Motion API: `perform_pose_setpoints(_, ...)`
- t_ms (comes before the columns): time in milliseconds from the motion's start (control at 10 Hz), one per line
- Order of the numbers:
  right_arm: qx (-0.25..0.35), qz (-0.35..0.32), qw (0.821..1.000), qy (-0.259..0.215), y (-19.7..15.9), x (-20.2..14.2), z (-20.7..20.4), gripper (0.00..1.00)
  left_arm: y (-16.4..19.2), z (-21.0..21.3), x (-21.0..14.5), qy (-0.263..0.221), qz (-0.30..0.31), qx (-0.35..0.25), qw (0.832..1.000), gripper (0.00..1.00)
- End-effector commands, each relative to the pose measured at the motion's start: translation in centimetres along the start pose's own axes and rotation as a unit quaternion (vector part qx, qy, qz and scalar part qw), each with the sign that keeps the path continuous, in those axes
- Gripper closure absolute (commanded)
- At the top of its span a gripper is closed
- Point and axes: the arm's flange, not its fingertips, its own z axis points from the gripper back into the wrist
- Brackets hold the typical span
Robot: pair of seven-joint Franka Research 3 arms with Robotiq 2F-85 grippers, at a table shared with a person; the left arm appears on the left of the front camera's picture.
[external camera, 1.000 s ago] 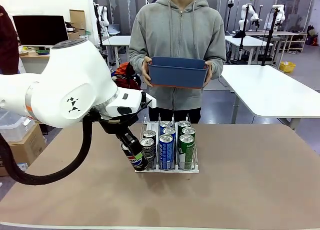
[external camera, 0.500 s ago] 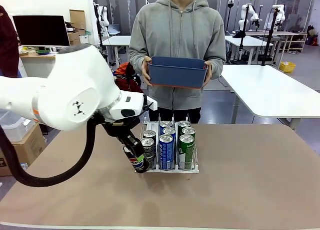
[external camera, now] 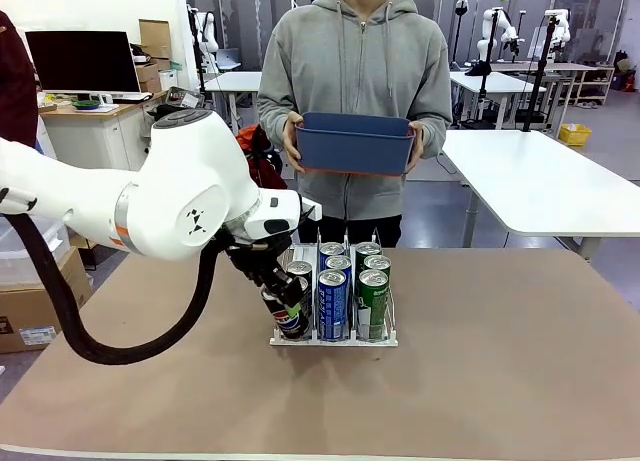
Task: Fill the beverage cans into the dispenser.
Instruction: Place the picked Pepsi coke in the line of the Automatic Can Dispenser with the same cans.
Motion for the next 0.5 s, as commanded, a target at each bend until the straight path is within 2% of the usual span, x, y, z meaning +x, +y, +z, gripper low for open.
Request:
perform_pose_setpoints(0,-0.001,0.0,1.0,-0.002,-0.1,0.1,0.2,0.0,1.0,-0.6,1.2,-0.008,0.016,0.021,1.0,0.42)
perform_pose_setpoints(400,-0.001,0.0,1.0,-0.002,-0.1,0.1,0.2,0.0,2.6,-1.8,3.3,-0.013,0.029,0.005,0.999,0.42)
